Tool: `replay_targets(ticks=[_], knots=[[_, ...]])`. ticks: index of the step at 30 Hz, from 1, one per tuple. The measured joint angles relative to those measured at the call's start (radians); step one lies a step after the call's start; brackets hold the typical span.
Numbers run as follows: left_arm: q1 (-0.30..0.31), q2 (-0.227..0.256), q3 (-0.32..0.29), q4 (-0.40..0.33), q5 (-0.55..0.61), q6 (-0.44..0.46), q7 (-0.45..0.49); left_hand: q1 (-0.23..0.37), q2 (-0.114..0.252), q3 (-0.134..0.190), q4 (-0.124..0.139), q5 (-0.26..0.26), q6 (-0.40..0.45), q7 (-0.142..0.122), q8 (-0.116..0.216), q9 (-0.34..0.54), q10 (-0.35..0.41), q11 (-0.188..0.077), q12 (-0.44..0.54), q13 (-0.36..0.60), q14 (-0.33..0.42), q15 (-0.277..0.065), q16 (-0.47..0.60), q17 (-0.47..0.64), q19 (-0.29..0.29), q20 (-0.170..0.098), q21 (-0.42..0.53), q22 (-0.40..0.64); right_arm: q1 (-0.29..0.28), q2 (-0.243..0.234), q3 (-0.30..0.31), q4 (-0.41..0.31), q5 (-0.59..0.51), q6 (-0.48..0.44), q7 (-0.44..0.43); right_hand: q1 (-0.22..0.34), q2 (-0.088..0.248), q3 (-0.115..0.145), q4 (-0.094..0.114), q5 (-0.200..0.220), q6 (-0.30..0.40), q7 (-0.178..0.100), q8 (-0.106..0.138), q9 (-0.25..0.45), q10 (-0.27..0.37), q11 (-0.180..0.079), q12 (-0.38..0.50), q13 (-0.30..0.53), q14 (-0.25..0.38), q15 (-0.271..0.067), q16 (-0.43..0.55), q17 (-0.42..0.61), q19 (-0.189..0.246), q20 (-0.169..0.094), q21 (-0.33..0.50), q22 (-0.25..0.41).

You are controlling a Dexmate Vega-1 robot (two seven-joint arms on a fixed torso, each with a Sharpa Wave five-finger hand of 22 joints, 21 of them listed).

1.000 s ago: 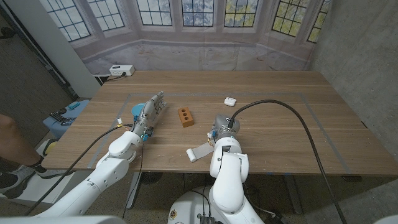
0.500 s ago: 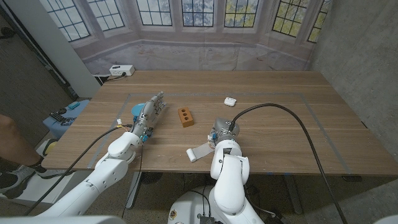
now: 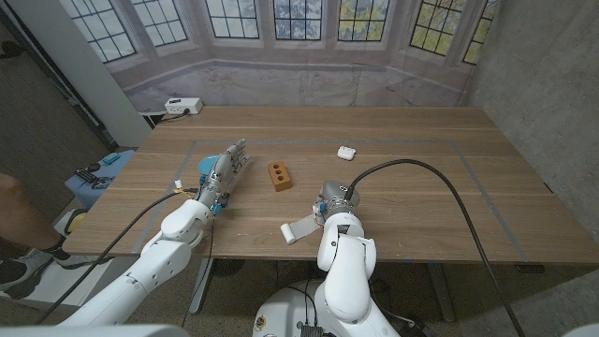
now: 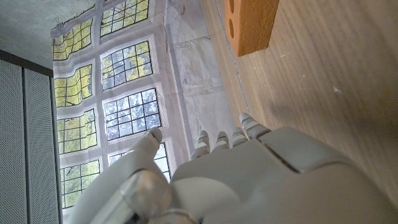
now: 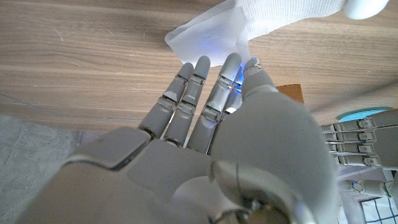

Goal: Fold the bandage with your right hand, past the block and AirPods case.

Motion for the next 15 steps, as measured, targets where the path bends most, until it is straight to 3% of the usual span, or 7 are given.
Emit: replay_targets(ticks=[15], knots=[[0.012, 0.005, -0.008, -0.005, -0.005, -0.001, -0.001, -0.001, 0.001, 0.003, -0.003, 0.000, 0.000, 0.000, 0.000, 0.000, 0.000, 0.000, 0.000, 0.000, 0.000, 0.000, 0.000, 0.000, 0.000, 0.000, 0.000, 0.000, 0.033, -0.019, -0.027, -0.006, 0.042, -0.040, 0.020, -0.092, -0.016, -0.040, 0.029, 0.000, -0.041, 0.023, -0.023, 0.000, -0.037, 0.029, -0.015, 0.003, -0.018, 0.010, -0.013, 0.003, -0.010, 0.001, 0.000, 0.000]])
